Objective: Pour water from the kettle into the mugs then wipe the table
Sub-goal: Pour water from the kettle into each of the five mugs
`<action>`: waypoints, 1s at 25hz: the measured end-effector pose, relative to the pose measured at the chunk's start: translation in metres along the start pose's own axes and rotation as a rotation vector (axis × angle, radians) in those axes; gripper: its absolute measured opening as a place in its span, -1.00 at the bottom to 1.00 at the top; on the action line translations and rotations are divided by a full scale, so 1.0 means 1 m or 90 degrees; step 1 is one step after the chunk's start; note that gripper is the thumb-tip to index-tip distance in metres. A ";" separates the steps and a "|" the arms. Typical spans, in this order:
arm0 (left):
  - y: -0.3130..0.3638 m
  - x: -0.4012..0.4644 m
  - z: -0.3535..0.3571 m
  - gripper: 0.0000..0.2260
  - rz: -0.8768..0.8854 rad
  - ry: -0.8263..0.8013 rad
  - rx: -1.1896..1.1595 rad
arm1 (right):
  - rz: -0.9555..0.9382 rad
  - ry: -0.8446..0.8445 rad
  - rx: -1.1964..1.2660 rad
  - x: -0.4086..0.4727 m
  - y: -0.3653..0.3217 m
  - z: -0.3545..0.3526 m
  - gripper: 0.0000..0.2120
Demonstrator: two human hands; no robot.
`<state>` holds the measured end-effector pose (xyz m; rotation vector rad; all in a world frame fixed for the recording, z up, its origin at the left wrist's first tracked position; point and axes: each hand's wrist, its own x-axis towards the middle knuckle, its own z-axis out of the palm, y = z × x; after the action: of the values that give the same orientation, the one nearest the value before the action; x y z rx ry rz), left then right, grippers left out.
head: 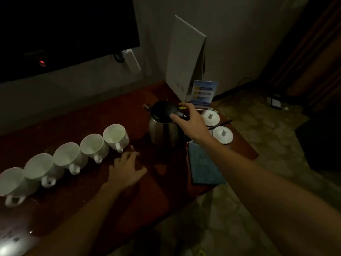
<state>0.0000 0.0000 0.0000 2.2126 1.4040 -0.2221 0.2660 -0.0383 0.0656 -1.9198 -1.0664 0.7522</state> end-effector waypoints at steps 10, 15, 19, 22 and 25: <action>-0.079 -0.002 0.056 -0.27 -0.023 0.191 0.043 | -0.117 0.046 0.044 -0.002 0.022 0.012 -0.22; -0.085 0.008 0.066 -0.27 -0.027 0.234 0.058 | -0.162 0.090 0.044 0.001 0.027 0.021 -0.23; -0.092 -0.004 0.082 -0.30 -0.031 0.242 0.074 | -0.175 0.117 0.081 -0.001 0.027 0.026 -0.29; -0.098 -0.008 0.088 -0.32 -0.031 0.268 0.078 | -0.184 0.135 0.098 -0.004 0.026 0.029 -0.33; -0.098 -0.009 0.089 -0.35 -0.024 0.270 0.072 | -0.190 0.169 0.115 -0.010 0.028 0.036 -0.35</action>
<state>-0.0795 -0.0180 -0.1046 2.4253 1.6876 0.1716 0.2443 -0.0434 0.0243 -1.6090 -1.0493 0.3993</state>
